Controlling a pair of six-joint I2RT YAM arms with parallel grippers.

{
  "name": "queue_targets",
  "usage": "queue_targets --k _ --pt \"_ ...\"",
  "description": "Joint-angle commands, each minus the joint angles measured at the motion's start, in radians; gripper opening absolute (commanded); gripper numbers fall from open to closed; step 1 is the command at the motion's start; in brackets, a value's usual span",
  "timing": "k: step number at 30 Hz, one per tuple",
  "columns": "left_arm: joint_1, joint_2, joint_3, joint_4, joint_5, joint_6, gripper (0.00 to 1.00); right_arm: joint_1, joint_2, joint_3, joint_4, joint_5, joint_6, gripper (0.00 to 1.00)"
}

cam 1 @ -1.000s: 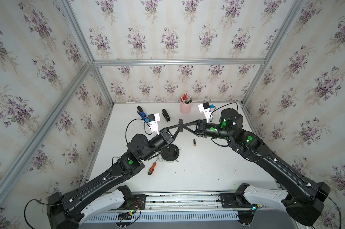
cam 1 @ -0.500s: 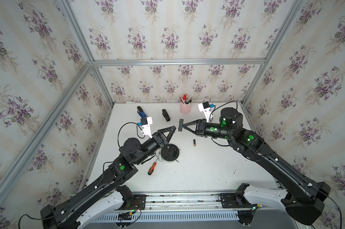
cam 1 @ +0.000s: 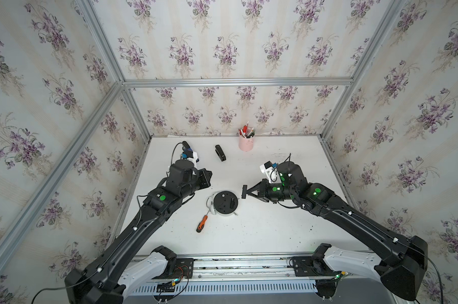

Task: Remove the battery from the alarm
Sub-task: Adjust the alarm at the center of the board.

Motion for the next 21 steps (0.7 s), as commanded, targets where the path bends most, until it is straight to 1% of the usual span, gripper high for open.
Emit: queue_targets --k 1,7,13,16,19,21 --pt "0.014 0.097 -0.001 -0.053 0.0 0.124 0.09 0.011 0.022 -0.011 0.037 0.012 0.002 0.0" --pt "0.047 0.256 -0.065 0.043 -0.02 0.112 0.07 0.016 0.164 0.005 0.033 0.006 -0.044 0.0" --pt "0.052 0.455 -0.039 0.102 0.016 0.117 0.05 0.015 0.284 0.084 -0.084 0.042 -0.153 0.0" --pt "0.046 0.522 -0.021 0.099 0.028 0.112 0.04 0.013 0.324 0.107 -0.114 0.039 -0.184 0.0" --pt "0.046 0.558 -0.007 0.082 0.014 0.105 0.03 0.003 0.348 0.108 -0.107 0.027 -0.193 0.0" --pt "0.045 0.59 0.027 0.051 0.002 0.106 0.03 0.004 0.365 0.115 -0.106 0.022 -0.203 0.0"
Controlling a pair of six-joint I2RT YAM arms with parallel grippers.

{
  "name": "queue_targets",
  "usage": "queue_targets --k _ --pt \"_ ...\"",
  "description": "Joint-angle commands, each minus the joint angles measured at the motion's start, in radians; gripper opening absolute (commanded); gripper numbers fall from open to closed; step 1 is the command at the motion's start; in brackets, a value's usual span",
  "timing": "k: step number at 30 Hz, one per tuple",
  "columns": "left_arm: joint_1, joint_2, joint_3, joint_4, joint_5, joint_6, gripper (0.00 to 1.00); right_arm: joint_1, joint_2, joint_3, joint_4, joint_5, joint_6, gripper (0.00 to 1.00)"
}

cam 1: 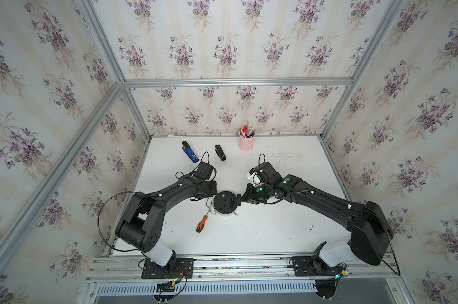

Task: Remove the battery from the alarm
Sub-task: Adjust the alarm at the center of the board, then install the cover on the alarm.

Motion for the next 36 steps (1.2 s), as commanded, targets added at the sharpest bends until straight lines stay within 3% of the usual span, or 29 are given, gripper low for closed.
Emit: queue_targets --k 1,9,22,28,36 --pt "-0.002 0.045 0.052 -0.03 -0.019 0.007 0.03 -0.002 0.023 0.015 -0.022 -0.001 -0.047 0.0" --pt "-0.022 0.096 0.097 -0.145 0.024 -0.031 0.01 -0.015 0.049 0.04 -0.049 -0.007 -0.07 0.0" --pt "-0.055 -0.003 0.036 -0.191 0.019 -0.099 0.0 0.008 0.074 0.036 -0.085 -0.021 -0.087 0.0" --pt "-0.054 -0.05 0.066 -0.211 -0.014 -0.08 0.09 0.02 0.129 0.075 -0.11 0.009 -0.147 0.0" --pt "-0.079 -0.105 0.029 -0.129 0.09 -0.124 0.11 0.02 0.182 0.095 -0.109 0.022 -0.176 0.0"
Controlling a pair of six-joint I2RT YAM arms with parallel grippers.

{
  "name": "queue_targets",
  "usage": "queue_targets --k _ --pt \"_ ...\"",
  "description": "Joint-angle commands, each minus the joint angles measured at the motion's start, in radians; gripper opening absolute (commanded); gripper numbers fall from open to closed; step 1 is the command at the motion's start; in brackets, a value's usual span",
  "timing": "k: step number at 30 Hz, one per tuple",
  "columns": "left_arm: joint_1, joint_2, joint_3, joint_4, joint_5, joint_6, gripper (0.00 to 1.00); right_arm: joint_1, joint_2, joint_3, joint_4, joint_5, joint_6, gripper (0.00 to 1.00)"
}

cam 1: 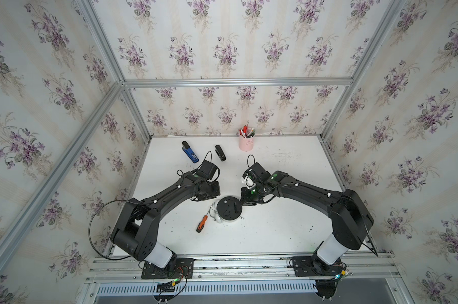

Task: Remove the battery from the alarm
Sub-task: Install the cover on the alarm.

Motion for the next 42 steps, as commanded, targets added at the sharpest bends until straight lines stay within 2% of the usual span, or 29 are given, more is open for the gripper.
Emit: queue_targets --k 1,10,42 --pt "-0.007 -0.001 -0.018 0.038 0.05 -0.029 0.11 0.002 0.018 -0.002 -0.002 0.009 -0.026 0.0" --pt "-0.021 0.002 -0.055 0.083 0.057 -0.051 0.11 0.007 0.05 0.012 0.016 0.013 -0.033 0.0" --pt "-0.024 0.013 -0.064 0.085 0.051 -0.049 0.07 0.013 0.082 -0.017 0.09 -0.011 0.016 0.0"
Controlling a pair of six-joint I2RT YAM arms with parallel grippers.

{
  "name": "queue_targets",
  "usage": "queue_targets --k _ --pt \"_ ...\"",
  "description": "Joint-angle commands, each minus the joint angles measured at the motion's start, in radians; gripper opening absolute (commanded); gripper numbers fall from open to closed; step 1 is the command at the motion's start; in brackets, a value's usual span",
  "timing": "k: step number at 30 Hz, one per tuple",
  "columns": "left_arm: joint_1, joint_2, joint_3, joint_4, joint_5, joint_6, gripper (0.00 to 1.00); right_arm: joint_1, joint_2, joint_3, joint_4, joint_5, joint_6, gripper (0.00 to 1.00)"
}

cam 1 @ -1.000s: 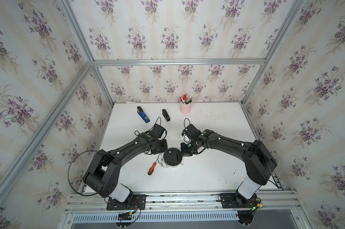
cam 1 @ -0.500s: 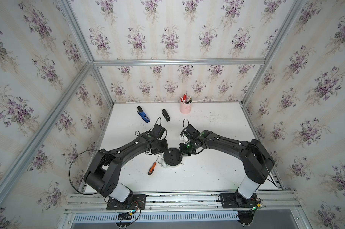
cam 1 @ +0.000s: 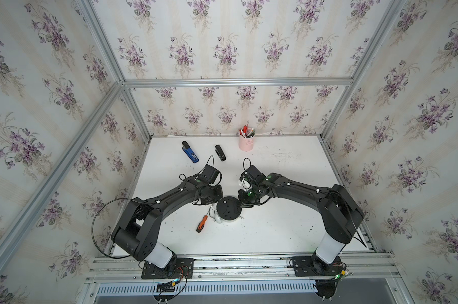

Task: Remove the battery from the alarm
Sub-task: Install the cover on the alarm.

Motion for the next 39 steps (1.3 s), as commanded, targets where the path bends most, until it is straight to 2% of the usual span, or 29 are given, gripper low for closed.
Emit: queue_targets --k 1,39 --pt "-0.001 0.002 -0.001 0.007 0.007 0.004 0.07 0.001 0.007 -0.008 0.016 0.004 0.01 0.0" --pt "-0.003 0.023 0.007 0.022 0.02 0.005 0.06 0.001 0.01 -0.022 0.022 0.049 -0.007 0.02"
